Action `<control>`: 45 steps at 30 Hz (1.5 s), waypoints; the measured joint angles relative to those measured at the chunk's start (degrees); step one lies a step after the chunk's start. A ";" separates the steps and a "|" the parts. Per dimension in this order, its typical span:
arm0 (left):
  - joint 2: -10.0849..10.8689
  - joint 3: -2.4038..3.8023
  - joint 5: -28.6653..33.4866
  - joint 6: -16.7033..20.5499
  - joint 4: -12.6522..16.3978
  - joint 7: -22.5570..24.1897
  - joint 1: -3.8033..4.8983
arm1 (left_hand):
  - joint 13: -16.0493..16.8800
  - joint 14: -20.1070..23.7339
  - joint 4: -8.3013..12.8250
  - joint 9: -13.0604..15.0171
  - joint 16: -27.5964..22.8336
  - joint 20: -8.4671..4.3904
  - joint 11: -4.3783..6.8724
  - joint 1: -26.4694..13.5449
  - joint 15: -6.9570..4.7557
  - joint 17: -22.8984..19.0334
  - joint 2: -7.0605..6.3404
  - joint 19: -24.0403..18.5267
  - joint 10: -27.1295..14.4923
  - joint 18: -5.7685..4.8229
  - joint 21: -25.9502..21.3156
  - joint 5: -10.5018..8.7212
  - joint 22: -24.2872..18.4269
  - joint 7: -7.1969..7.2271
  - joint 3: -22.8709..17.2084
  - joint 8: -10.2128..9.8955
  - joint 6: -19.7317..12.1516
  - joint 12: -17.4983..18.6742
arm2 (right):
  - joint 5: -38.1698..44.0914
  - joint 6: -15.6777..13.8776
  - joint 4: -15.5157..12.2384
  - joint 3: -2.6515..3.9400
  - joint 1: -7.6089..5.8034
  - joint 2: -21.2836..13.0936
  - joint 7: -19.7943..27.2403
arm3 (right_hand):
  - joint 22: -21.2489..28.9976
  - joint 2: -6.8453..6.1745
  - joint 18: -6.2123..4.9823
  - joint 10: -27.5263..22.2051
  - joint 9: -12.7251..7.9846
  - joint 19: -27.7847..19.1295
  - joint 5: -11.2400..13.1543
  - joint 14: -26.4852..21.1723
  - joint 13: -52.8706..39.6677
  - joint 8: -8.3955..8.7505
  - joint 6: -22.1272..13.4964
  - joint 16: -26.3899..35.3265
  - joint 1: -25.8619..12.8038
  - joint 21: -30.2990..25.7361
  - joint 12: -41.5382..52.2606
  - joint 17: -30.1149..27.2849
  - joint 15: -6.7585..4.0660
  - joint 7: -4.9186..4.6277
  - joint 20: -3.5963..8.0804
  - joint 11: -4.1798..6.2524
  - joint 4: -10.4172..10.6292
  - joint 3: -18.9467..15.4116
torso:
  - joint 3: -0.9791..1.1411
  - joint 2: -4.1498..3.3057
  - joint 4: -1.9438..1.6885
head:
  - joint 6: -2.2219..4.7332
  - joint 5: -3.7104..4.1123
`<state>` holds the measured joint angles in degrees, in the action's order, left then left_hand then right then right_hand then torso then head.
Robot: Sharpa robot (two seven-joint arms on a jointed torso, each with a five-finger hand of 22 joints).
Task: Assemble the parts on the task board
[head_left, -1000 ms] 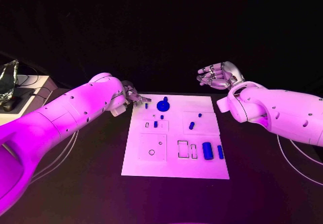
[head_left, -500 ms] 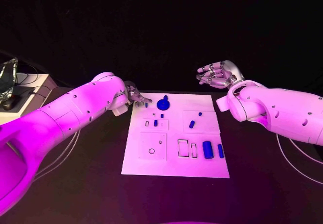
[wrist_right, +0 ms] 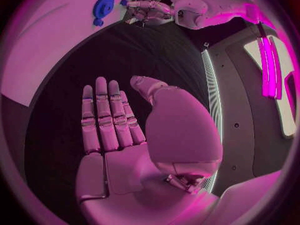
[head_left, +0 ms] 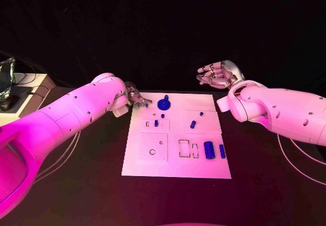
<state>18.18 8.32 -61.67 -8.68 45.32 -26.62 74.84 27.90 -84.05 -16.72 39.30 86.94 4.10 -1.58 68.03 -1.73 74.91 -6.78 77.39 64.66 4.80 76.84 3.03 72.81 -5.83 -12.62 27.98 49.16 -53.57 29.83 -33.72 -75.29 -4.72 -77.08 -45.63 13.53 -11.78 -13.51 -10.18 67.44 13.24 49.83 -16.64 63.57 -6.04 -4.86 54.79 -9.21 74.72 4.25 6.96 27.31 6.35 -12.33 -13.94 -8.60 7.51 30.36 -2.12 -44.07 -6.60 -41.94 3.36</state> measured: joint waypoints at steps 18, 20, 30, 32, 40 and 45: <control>-0.22 -0.04 0.50 0.80 -0.26 0.01 0.00 | -0.70 0.00 0.04 -0.64 0.22 -0.20 0.12 3.89 -0.42 0.00 0.36 0.20 0.11 0.00 0.21 0.00 0.21 0.00 -8.62 1.29 0.00 0.00 | 0.01 0.01 -0.04 0.00 0.00 0.06 0.02 | 0.08 0.00 0.00 0.00 0.00 0.00 0.00 0.00 0.06 0.00 0.00 0.00 0.00 0.00 0.00 0.00 0.00 0.00 0.00 0.00 0.00 0.00 | -0.03 -0.10 -0.02 | -0.21 0.07; -0.21 -0.04 0.62 0.84 -0.21 0.01 0.00 | -0.82 0.00 0.08 -0.65 0.22 -0.20 0.21 4.20 -0.42 0.00 0.05 0.20 0.21 0.00 0.21 0.00 0.27 0.00 -10.49 1.55 0.00 0.00 | 0.01 0.01 -0.04 0.00 0.00 0.06 0.02 | 0.08 0.00 0.00 0.00 -0.01 0.00 0.00 0.00 0.06 0.00 0.00 0.00 0.00 0.00 0.00 0.01 0.00 0.00 0.00 0.00 0.00 0.00 | -0.03 -0.11 -0.03 | -0.26 0.07; -0.22 -0.04 1.27 0.87 -0.19 0.10 0.02 | -1.27 0.00 0.83 -0.61 0.22 -0.31 0.42 5.72 -0.42 0.00 -1.86 0.31 0.42 0.00 0.43 0.00 0.47 0.40 -19.08 3.16 0.00 0.17 | 0.01 0.02 0.02 0.00 0.00 0.14 0.03 | 0.16 0.00 0.00 0.00 -0.01 0.00 0.01 0.00 0.12 0.00 0.00 0.23 0.00 0.00 0.00 -0.06 0.00 0.01 0.00 0.00 0.00 0.00 | -0.03 -0.13 -0.07 | -0.35 -0.03; -0.22 -0.04 1.44 0.86 -0.17 0.14 0.02 | -1.41 0.09 1.53 -0.61 0.38 -0.41 0.42 6.27 -0.75 0.00 -2.42 0.40 0.41 0.00 0.43 -0.03 0.53 0.40 -21.67 3.44 -0.01 0.23 | 0.01 0.02 0.04 0.00 0.00 0.14 0.03 | 0.16 0.00 0.00 0.00 -0.02 0.00 0.01 0.00 0.12 0.00 0.00 0.23 0.00 0.00 0.00 -0.06 0.00 0.01 0.00 0.00 0.00 0.00 | -0.03 -0.14 -0.08 | -0.38 -0.07; -0.10 -0.06 2.05 0.86 0.41 0.40 0.00 | -2.18 0.00 4.72 -0.47 0.44 -0.41 0.84 5.81 -0.83 0.00 -4.31 0.40 1.20 0.00 0.66 0.71 0.93 0.60 -30.51 6.79 -0.87 0.82 | 0.01 0.02 0.09 0.00 0.00 0.18 0.04 | 0.22 0.00 0.00 0.00 -0.02 0.00 -0.21 0.00 0.12 0.00 0.00 0.23 0.00 0.00 0.00 -0.06 0.00 0.01 0.00 0.00 0.00 0.00 | -0.03 -0.14 -0.12 | -0.42 -0.21; 0.04 -0.07 2.63 0.97 0.77 0.59 0.00 | -2.48 0.00 4.71 -0.47 0.44 -0.61 1.06 3.98 -0.84 0.00 -4.37 0.61 1.82 0.00 0.89 6.46 1.26 0.59 -30.63 8.75 -1.26 1.21 | 0.01 0.03 0.14 0.00 0.00 0.22 0.05 | 0.21 0.00 0.00 0.00 0.03 0.00 -0.21 0.00 0.12 0.00 0.00 0.23 0.00 0.00 0.00 -0.06 0.00 0.01 0.00 -0.01 0.00 0.00 | -0.01 -0.14 -0.10 | -0.42 -0.37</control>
<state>18.22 8.26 -59.04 -7.71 46.09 -26.03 74.84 25.42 -84.05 -12.01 38.82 87.37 3.48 -0.51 72.01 -2.57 74.91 -11.15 78.00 66.48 4.80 77.73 9.48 74.07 -5.24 -43.25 36.73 47.90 -52.36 29.85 -33.70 -75.16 -4.72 -77.08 -45.41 13.57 -11.56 -13.51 -10.18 67.44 13.27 49.83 -16.85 63.57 -5.92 -4.86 54.79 -8.98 74.72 4.25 6.96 27.25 6.35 -12.32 -13.94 -8.60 7.51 30.36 -2.13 -44.20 -6.71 -42.36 2.99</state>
